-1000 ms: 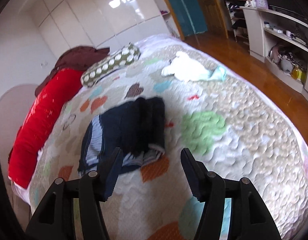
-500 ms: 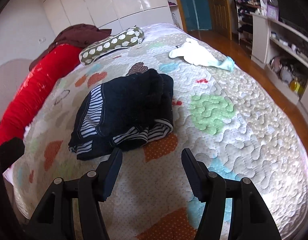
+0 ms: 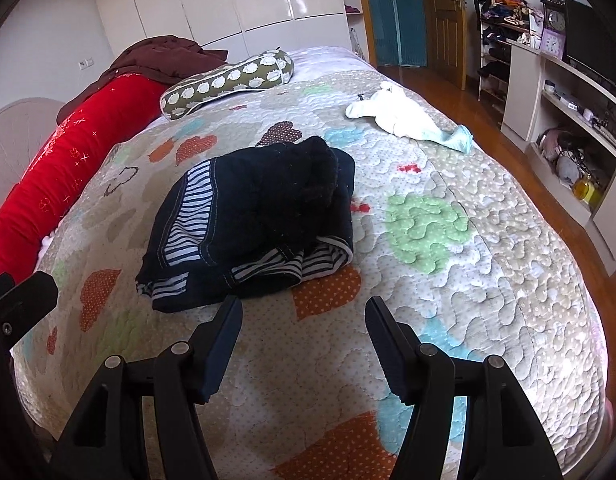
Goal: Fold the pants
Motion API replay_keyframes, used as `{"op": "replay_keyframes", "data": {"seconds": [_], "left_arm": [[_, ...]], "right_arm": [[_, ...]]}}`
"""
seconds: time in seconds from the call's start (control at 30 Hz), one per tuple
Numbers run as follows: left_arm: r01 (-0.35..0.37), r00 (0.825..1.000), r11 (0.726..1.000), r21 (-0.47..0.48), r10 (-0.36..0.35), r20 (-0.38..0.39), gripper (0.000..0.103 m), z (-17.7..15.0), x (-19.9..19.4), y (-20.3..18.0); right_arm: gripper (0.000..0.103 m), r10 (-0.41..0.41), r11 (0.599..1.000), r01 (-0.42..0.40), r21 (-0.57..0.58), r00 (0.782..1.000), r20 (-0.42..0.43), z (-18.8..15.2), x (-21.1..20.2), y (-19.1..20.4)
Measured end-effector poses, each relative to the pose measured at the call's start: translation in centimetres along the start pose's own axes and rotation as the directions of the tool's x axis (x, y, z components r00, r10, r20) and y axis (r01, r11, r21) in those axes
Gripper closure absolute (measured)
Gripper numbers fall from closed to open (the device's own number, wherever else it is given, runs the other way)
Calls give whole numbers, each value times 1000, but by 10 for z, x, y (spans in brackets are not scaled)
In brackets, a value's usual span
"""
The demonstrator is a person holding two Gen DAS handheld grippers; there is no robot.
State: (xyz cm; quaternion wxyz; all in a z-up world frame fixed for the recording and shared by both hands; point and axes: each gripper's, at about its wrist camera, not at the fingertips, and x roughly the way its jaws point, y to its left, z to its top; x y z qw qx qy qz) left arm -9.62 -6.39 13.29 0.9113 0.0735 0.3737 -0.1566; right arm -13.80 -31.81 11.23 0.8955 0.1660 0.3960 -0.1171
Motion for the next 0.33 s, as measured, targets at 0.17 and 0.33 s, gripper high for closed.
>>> {"op": "replay_keyframes", "data": {"seconds": [0.17, 0.33], "left_arm": [[29, 999, 1000, -5, -30, -36, 0, -2, 5, 0], [78, 992, 995, -55, -83, -97, 0, -4, 15, 3]], "right_arm": [[34, 3, 1000, -3, -13, 1000, -7, -2, 2, 5], [34, 6, 1000, -6, -3, 1000, -10, -3, 3, 4]]}}
